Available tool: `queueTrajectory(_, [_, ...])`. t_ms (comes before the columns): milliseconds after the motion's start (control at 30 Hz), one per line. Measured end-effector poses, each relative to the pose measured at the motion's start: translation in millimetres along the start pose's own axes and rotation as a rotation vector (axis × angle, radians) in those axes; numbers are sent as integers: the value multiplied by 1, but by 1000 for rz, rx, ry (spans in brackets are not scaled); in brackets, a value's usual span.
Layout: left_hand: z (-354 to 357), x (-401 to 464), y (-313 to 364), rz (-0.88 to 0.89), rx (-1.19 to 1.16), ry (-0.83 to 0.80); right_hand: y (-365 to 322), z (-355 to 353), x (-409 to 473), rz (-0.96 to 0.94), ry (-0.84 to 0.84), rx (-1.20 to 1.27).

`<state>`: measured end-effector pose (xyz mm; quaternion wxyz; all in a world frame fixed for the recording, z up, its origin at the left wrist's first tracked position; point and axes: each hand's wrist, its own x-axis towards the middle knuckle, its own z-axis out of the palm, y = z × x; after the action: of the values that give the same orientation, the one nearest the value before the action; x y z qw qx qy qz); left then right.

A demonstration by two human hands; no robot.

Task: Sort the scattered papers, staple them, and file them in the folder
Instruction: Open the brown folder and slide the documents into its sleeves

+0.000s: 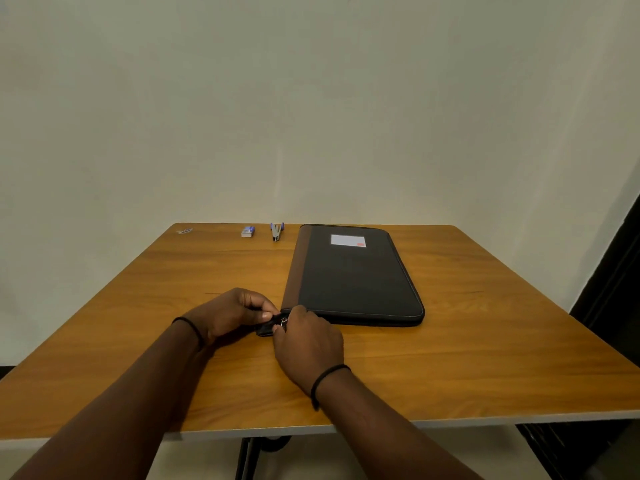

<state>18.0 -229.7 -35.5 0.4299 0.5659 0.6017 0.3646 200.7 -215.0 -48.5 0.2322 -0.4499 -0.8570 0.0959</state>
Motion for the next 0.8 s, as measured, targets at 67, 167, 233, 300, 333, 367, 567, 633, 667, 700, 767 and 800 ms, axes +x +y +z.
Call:
queueTrajectory(67, [3,-1,-1,-2,17,23,3,0,0,-19,0,-22])
queueTrajectory(167, [3,-6,0,-22,91,41,4,0,0,-56,-5,-39])
queueTrajectory(233, [2,-7,2,-42,230,75,4,0,1,-61,6,-45])
queueTrajectory(300, [5,-6,4,-48,346,142,8,0,1,-35,25,-56])
queueTrajectory(333, [8,-6,4,-44,395,171,10,0,1,-17,39,-69])
queueTrajectory(367, [12,-4,6,-37,450,192,14,-1,1,2,56,-88])
queueTrajectory(567, [-9,-19,-1,-81,694,459,44,-17,-4,15,139,-194])
queueTrajectory(633, [-23,-30,-13,-151,744,563,55,-20,-13,-64,209,-245])
queueTrajectory(667, [-28,-32,-18,-198,773,624,62,-23,-18,-122,237,-273])
queueTrajectory(700, [-32,-35,-23,-249,802,701,67,-25,-24,-184,259,-294])
queueTrajectory(767, [-39,-35,-29,-378,815,874,74,-28,-33,-304,269,-305])
queueTrajectory(800, [-42,-34,-29,-464,802,946,76,-30,-36,-340,264,-295])
